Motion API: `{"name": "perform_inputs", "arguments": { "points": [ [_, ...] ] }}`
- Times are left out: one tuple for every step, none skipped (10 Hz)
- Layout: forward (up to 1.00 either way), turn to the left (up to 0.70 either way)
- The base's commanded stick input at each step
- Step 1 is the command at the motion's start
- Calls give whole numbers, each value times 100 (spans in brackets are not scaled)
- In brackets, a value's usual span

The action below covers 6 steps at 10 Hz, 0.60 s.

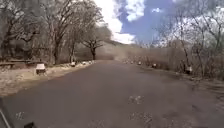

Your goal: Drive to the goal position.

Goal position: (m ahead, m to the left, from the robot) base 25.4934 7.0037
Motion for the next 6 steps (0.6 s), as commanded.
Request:
{"name": "perform_inputs", "arguments": {
  "points": [
    [70,0],
    [70,0],
    [70,0],
    [70,0],
    [70,0],
    [70,0]
  ]
}}
